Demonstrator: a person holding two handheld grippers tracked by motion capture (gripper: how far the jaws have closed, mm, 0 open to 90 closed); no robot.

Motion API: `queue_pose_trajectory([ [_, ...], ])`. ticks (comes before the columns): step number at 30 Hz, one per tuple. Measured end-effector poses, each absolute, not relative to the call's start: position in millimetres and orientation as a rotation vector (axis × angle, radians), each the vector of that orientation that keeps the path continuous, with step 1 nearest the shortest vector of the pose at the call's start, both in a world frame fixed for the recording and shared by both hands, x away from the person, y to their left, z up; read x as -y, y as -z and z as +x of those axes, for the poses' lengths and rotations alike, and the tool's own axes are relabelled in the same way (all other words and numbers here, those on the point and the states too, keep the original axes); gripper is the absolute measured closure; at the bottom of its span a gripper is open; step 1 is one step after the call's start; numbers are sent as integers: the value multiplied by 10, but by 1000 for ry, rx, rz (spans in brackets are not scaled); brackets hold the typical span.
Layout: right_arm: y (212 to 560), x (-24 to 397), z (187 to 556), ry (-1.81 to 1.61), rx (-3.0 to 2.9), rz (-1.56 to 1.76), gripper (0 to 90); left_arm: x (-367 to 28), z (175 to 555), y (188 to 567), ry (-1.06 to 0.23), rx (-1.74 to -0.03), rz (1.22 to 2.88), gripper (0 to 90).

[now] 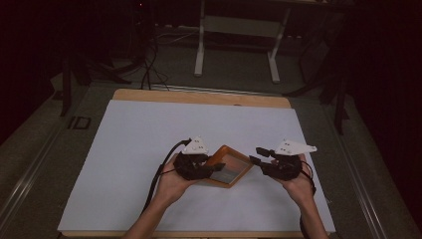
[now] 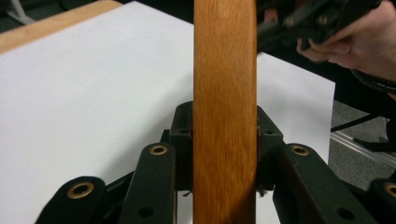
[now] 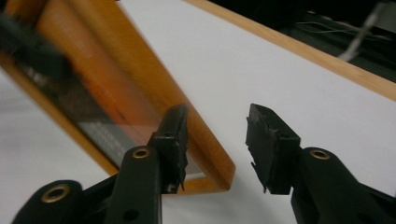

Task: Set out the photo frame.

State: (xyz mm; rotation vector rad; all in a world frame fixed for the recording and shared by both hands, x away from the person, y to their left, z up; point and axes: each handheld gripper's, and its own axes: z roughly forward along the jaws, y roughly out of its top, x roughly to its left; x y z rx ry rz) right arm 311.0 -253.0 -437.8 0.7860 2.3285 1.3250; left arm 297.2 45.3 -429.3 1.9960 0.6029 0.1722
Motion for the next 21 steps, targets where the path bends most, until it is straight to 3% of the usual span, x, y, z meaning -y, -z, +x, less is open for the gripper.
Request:
queue_pose_trajectory([
  [15, 4463, 2194, 3135, -1478, -2499, 544, 519, -577, 2966, 4189, -115, -431, 2072, 693],
  [21, 4516, 2123, 3144, -1547, -2525, 492, 543, -623, 2974, 4191, -120, -393, 2103, 693],
])
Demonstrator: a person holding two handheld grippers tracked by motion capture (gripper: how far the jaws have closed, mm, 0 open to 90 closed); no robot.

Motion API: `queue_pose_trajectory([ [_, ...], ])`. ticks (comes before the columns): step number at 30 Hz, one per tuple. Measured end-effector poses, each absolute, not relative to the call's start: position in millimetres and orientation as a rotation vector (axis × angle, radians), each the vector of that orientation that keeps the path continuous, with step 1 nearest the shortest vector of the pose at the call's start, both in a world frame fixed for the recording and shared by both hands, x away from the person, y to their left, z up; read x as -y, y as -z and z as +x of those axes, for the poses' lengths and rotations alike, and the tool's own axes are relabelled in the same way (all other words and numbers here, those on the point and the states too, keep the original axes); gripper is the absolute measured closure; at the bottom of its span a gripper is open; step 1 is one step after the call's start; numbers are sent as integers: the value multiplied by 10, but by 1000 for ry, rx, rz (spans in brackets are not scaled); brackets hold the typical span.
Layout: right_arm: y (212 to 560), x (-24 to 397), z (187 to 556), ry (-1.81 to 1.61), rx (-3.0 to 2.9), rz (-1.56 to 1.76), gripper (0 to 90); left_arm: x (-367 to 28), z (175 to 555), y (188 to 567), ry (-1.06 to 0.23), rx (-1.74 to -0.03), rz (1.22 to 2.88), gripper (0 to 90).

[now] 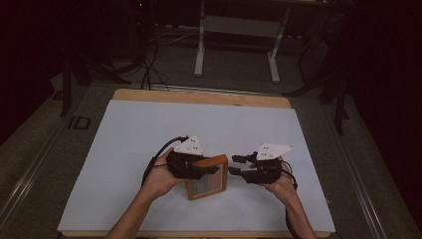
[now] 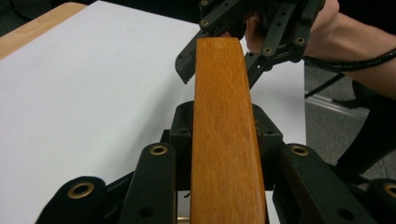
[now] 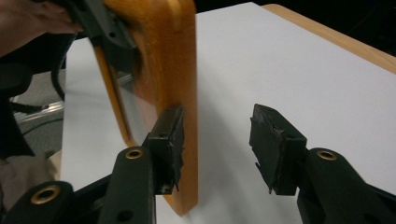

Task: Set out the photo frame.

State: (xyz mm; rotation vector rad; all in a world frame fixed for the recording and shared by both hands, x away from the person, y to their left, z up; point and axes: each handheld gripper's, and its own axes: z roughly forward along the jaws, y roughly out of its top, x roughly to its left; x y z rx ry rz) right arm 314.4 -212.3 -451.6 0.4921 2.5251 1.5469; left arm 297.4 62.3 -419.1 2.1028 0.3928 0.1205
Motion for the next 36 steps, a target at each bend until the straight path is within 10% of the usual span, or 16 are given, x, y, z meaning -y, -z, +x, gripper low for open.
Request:
queue_pose_trajectory([
  [17, 4677, 1792, 3086, -1541, -2635, 320, 569, -539, 2936, 4238, -138, -323, 2152, 684],
  [26, 4698, 1846, 3042, -1520, -2645, 300, 638, -787, 2859, 4307, -157, -484, 2030, 393],
  [36, 4721, 1861, 3040, -1529, -2633, 309, 657, -1296, 2762, 4779, -99, -617, 1912, 369],
])
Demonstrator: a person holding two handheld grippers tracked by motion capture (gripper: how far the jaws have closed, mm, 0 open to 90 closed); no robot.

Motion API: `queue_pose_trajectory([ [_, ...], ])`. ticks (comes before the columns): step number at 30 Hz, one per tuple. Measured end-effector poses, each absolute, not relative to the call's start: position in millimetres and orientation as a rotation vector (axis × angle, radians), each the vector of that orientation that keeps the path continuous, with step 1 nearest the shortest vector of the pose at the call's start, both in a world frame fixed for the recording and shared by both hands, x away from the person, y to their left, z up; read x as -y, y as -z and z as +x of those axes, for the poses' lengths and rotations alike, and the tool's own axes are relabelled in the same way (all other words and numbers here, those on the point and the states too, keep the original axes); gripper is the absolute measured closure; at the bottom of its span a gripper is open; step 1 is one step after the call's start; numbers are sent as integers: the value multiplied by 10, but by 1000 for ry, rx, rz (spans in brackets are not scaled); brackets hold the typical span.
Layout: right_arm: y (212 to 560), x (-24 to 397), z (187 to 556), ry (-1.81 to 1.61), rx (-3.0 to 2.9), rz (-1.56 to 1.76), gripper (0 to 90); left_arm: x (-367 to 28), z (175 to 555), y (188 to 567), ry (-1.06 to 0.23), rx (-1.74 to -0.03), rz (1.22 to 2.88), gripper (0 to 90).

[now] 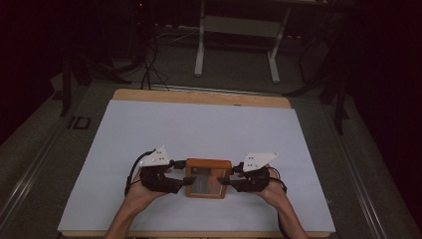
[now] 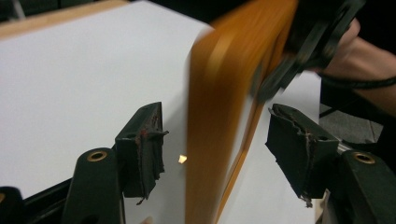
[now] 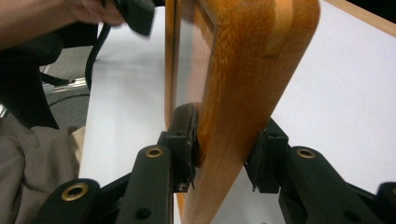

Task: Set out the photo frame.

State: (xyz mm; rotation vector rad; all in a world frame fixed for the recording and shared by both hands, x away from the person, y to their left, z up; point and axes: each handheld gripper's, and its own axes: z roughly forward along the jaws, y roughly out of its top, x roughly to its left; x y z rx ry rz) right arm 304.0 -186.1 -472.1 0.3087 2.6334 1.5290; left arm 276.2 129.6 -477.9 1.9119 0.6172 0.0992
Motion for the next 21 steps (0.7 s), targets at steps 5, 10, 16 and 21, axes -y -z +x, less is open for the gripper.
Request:
queue_pose_trajectory([
  [5, 4721, 1861, 3025, -1530, -2632, 298, 660, -1255, 2813, 4975, -88, -627, 1964, 409],
  [10, 4741, 1872, 3022, -1549, -2617, 312, 658, -1099, 2756, 5035, -152, -555, 2052, 601],
  [16, 4830, 1883, 3007, -1548, -2614, 359, 628, -1118, 2698, 5050, -179, -533, 2055, 636],
  [21, 4974, 1886, 3011, -1520, -2648, 416, 630, -1126, 2675, 5071, -192, -536, 2040, 648],
])
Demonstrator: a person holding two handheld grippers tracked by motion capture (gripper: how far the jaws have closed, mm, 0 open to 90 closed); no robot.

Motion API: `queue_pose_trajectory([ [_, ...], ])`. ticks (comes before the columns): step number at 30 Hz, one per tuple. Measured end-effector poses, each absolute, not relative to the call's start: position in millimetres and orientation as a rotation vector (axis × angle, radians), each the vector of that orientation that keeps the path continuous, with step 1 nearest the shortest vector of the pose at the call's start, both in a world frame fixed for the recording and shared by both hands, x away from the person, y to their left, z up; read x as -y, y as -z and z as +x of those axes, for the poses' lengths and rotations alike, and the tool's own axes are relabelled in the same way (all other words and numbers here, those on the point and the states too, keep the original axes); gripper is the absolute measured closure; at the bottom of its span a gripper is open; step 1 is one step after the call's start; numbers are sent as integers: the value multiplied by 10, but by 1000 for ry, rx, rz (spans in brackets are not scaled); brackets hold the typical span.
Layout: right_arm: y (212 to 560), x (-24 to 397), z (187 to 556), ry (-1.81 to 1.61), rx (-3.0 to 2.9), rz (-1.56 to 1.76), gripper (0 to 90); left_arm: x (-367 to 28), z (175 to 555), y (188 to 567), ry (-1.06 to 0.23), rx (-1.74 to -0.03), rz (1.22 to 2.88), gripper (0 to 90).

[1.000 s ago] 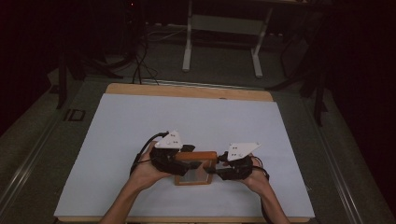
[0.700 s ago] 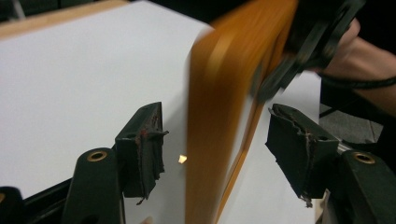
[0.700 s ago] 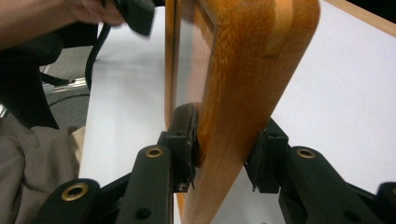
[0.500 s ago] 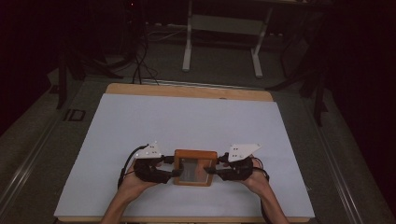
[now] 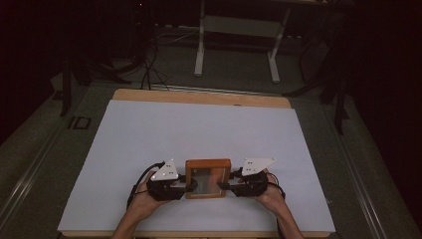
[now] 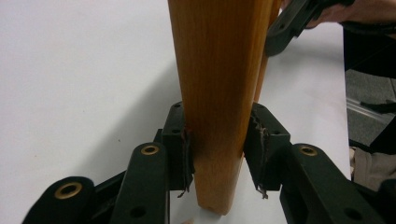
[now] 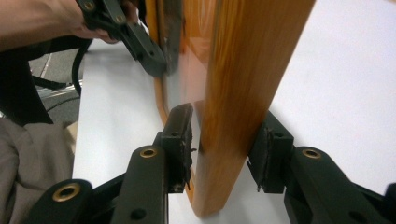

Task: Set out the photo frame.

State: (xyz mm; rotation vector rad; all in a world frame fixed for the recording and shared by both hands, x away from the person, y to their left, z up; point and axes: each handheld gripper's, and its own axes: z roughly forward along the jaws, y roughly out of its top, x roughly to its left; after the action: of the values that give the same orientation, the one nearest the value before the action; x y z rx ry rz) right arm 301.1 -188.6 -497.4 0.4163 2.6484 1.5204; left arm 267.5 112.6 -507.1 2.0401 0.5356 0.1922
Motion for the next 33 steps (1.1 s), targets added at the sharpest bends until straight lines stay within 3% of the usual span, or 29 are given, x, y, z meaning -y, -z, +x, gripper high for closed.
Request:
queue_pose_trajectory([
  [19, 5015, 1941, 3124, -1619, -2642, 576, 644, -1142, 2822, 5061, -99, -639, 1951, 637],
  [33, 5008, 1914, 3258, -1653, -2566, 713, 639, -1136, 3018, 5052, -102, -759, 1870, 582],
])
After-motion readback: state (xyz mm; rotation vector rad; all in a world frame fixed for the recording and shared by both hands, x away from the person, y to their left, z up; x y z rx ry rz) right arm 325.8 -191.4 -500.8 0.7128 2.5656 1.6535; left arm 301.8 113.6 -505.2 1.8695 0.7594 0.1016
